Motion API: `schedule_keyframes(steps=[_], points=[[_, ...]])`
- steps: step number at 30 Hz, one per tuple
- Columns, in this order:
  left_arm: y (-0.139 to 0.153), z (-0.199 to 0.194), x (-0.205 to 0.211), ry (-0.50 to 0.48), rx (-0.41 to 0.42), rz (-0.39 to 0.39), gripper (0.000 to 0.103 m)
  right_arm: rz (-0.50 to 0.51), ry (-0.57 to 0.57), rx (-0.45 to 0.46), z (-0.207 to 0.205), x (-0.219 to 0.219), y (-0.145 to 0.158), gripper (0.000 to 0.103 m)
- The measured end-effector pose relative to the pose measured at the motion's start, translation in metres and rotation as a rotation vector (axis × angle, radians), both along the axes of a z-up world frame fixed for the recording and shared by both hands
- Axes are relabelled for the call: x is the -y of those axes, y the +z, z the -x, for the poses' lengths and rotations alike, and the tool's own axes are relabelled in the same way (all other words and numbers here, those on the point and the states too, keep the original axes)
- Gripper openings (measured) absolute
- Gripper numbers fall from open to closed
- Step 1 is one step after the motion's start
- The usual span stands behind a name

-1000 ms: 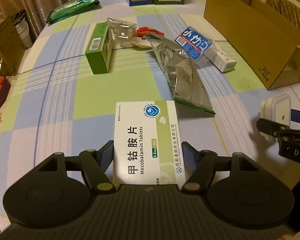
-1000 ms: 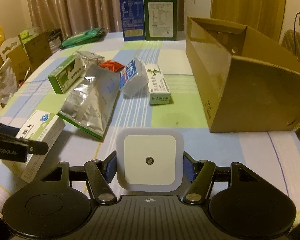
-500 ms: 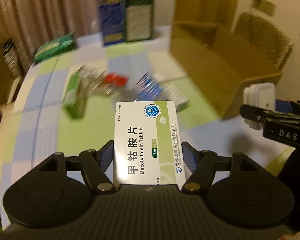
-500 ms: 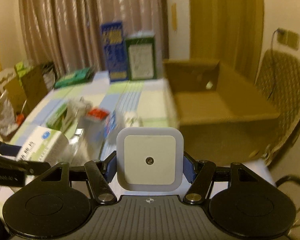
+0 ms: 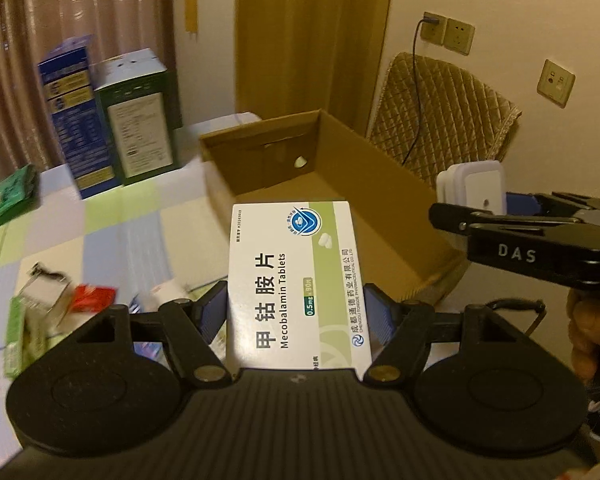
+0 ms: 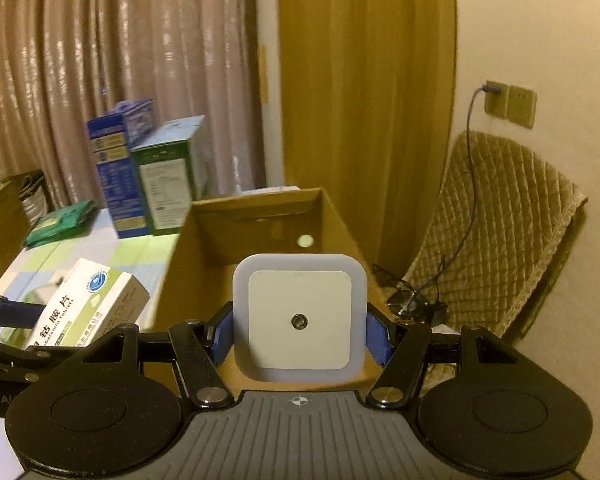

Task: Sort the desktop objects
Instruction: 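Lift and carry both held items over the open cardboard box, then open both tools to drop the night light and Mecobalamin box inside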

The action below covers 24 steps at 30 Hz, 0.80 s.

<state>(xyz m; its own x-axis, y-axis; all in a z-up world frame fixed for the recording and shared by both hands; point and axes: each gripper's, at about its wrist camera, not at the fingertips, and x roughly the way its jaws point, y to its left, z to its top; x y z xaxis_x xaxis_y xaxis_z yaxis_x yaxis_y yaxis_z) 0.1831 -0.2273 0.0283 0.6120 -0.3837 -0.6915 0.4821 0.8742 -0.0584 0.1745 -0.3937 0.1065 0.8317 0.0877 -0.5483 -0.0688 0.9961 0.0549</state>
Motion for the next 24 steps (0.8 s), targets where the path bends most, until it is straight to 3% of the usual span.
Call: schedule_keyframes(steps=[6, 15, 24], points=[[-0.012, -0.029, 0.033, -0.015, -0.01, 0.0, 0.067, -0.029, 0.003, -0.029, -0.028, 0.019, -0.012, 0.062], [-0.026, -0.054, 0.051, -0.016, -0.019, 0.016, 0.067, -0.045, 0.008, -0.052, -0.047, 0.029, -0.026, 0.062], [-0.032, -0.051, 0.031, 0.043, -0.031, 0.05, 0.069, -0.062, 0.011, -0.069, -0.046, 0.031, -0.036, 0.062]])
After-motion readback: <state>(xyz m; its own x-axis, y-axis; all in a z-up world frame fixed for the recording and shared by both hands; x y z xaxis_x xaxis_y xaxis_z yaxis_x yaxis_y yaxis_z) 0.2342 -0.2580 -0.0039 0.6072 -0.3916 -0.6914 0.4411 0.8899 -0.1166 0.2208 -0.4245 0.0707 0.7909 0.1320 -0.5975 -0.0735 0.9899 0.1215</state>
